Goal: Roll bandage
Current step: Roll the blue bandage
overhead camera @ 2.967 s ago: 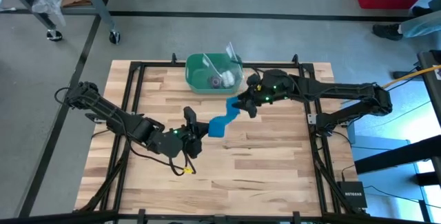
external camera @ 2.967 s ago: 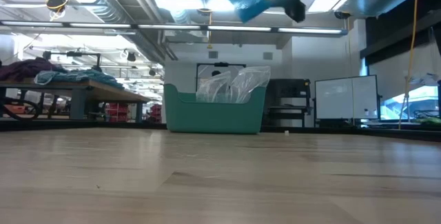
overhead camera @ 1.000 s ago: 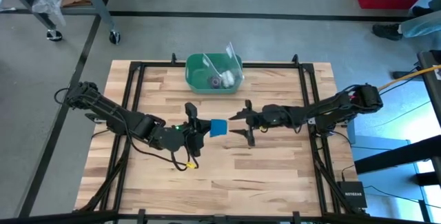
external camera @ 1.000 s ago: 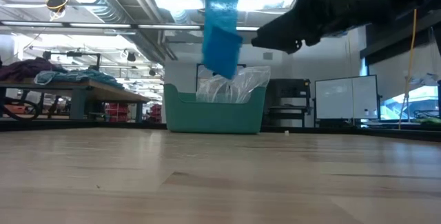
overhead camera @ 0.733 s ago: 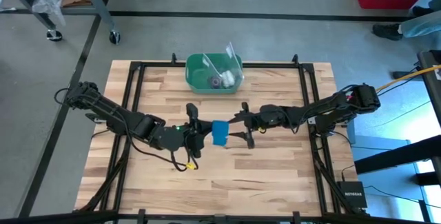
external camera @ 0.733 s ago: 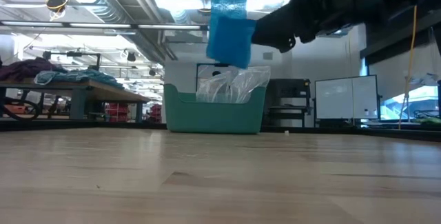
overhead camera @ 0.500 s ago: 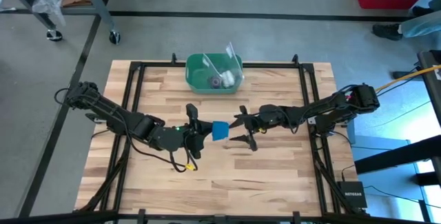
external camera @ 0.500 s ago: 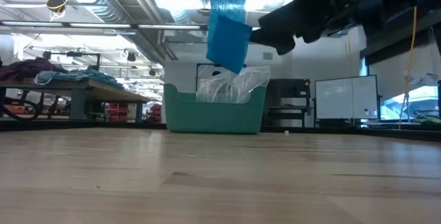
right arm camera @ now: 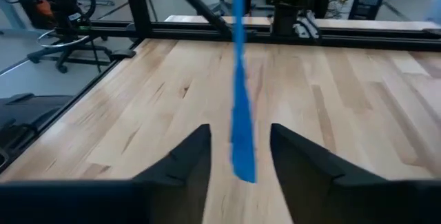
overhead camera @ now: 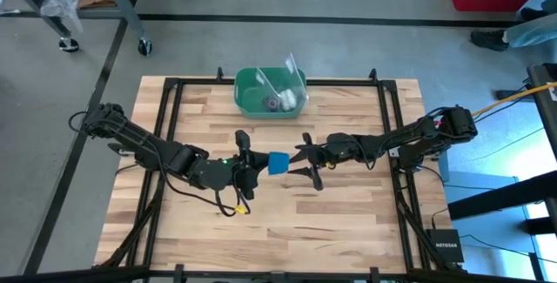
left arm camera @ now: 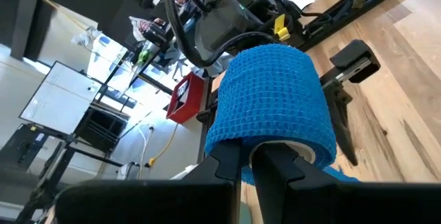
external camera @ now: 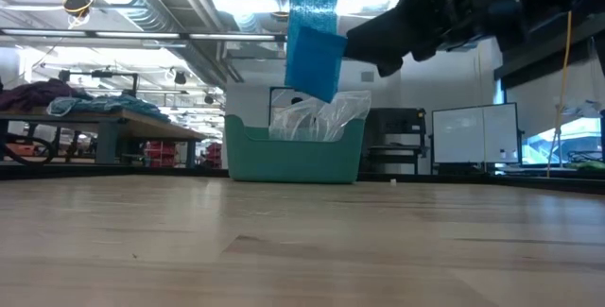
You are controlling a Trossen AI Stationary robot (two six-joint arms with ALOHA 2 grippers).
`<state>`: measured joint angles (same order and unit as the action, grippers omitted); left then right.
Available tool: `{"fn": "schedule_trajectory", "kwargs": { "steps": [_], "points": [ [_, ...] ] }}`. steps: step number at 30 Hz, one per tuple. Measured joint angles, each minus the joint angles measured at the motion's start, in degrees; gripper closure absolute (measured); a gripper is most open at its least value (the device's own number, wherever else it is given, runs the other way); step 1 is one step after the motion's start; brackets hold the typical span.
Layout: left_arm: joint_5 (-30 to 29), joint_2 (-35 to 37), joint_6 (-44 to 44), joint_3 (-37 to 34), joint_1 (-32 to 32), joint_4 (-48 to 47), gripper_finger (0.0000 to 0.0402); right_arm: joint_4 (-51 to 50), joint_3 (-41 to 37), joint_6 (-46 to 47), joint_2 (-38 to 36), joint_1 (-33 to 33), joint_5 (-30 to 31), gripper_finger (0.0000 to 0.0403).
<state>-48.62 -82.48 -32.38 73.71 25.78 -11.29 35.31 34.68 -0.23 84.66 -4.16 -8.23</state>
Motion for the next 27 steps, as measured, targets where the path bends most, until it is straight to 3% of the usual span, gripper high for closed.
{"fn": "schedule_trajectory", "kwargs": {
  "steps": [9,22,27],
  "points": [
    [0.00,0.00,0.02,0.00,0.00,0.00,0.0386,-0.04,0.04,-0.02,0.00,0.00,1.10,0.0339],
    [0.00,0.00,0.02,0.00,0.00,0.00,0.0386,0.62,0.04,-0.22,0.02,0.00,0.55,0.0359],
    [0.00,0.00,0.04,0.00,0.00,0.06,0.0386,0.80,0.07,-1.60,0.88,0.00,0.52,0.0395]
  ]
}}
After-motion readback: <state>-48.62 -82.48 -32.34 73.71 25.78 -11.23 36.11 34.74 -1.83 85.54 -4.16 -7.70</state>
